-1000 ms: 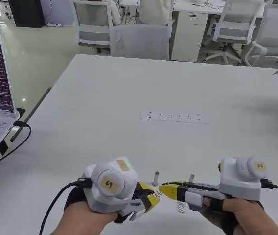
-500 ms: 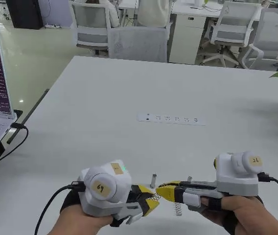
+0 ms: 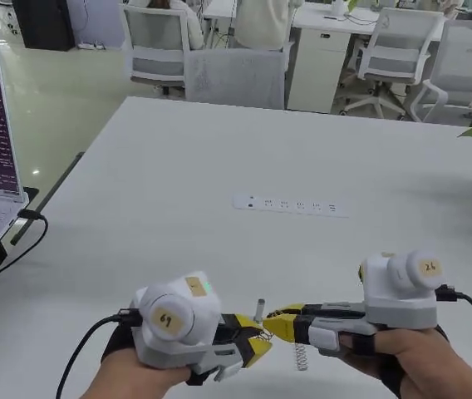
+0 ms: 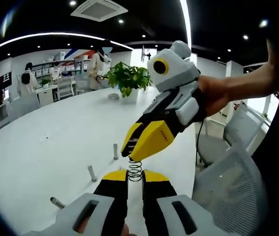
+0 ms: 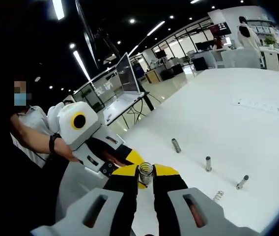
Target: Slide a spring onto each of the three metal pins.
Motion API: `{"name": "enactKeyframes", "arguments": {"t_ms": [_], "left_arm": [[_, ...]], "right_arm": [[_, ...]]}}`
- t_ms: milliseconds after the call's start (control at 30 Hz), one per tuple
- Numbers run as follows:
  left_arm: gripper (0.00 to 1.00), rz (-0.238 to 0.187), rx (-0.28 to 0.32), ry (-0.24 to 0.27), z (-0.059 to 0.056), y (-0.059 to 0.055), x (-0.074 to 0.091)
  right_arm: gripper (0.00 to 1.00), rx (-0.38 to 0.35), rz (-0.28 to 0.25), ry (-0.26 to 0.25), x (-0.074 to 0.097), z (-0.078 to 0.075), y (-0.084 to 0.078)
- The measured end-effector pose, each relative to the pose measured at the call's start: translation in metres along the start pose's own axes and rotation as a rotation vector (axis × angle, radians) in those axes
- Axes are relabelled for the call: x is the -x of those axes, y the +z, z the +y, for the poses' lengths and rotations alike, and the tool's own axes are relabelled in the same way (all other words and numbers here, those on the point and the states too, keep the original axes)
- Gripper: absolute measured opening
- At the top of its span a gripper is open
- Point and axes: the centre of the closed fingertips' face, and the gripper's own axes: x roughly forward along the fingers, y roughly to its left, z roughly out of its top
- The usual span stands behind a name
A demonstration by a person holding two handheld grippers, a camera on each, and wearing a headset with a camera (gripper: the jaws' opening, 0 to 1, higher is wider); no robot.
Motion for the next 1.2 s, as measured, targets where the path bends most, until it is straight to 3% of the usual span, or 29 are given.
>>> {"name": "enactKeyframes", "arguments": {"t_ms": [367, 633, 867, 967, 1200], "left_arm": [[0.02, -0.035, -0.011, -0.023, -0.006, 0.01, -0.001], [0.02, -0.041, -0.02, -0.039, -0.01, 0.013, -0.001], [0.02, -0.051, -0.026, -0.059, -0.014, 0.017, -0.002], [0.02, -0.056, -0.031, -0.069, -0.016, 0.02, -0.003], [0.02, -0.063, -0.043, -0.09, -0.021, 0.025, -0.004]], "right_arm": [[0.16, 0.148, 0.142, 0.026, 0.009, 0.005, 0.001], [0.19, 0.29, 0.278, 0.064, 0.021, 0.008, 0.0], [0.2, 0.39, 0.354, 0.099, 0.027, 0.014, 0.003], [0.2, 0.457, 0.425, 0.117, 0.031, 0.015, -0.001], [0.2, 0.528, 0.503, 0.136, 0.037, 0.015, 0.0]]}}
